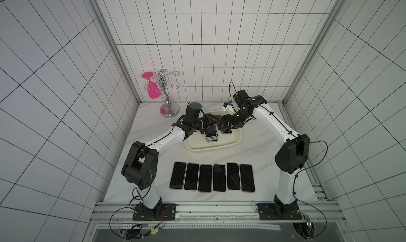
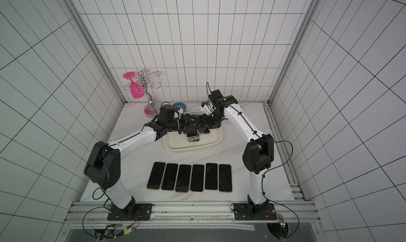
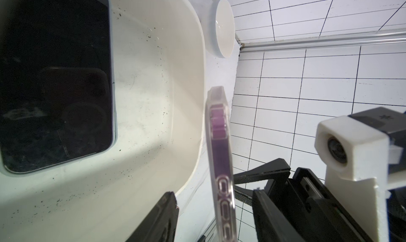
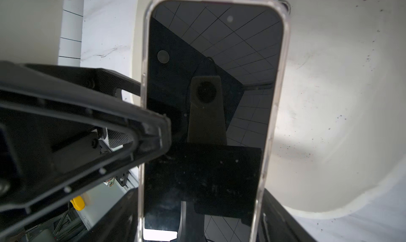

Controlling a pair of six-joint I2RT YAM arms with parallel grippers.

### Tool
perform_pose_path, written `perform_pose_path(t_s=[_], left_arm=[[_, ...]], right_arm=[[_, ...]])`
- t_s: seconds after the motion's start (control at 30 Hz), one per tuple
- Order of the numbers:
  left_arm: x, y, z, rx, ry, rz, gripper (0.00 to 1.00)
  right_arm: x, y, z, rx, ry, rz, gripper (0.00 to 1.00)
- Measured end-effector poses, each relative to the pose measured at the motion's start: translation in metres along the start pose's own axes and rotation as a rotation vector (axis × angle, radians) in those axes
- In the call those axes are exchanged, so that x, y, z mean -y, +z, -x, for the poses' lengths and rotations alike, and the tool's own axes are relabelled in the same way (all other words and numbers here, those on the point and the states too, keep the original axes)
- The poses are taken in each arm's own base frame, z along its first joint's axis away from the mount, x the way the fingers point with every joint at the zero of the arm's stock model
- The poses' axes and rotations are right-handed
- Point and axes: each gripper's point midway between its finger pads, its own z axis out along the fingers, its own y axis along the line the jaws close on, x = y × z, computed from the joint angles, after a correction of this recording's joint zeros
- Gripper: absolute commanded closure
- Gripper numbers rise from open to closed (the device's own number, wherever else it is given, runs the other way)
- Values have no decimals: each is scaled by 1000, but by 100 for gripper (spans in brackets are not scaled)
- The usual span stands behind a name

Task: Take the phone out of the storage box
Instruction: Pick up the phone from the storage box, then place the phone at the center of the board.

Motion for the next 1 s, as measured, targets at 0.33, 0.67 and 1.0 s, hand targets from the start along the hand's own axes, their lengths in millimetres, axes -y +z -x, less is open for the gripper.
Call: perform_pose_path(t_s=[0.33, 0.67, 1.0], left_arm=[[12, 7, 11, 9, 17, -20, 100], [-32, -76, 37, 13, 22, -48, 100], [-91, -231, 77, 262, 206, 234, 100]], right_arm=[[-8, 0, -2, -8, -1, 45, 32], [-18, -24, 0, 43, -23, 68, 1], [-20, -42, -16, 69, -25, 67, 1]])
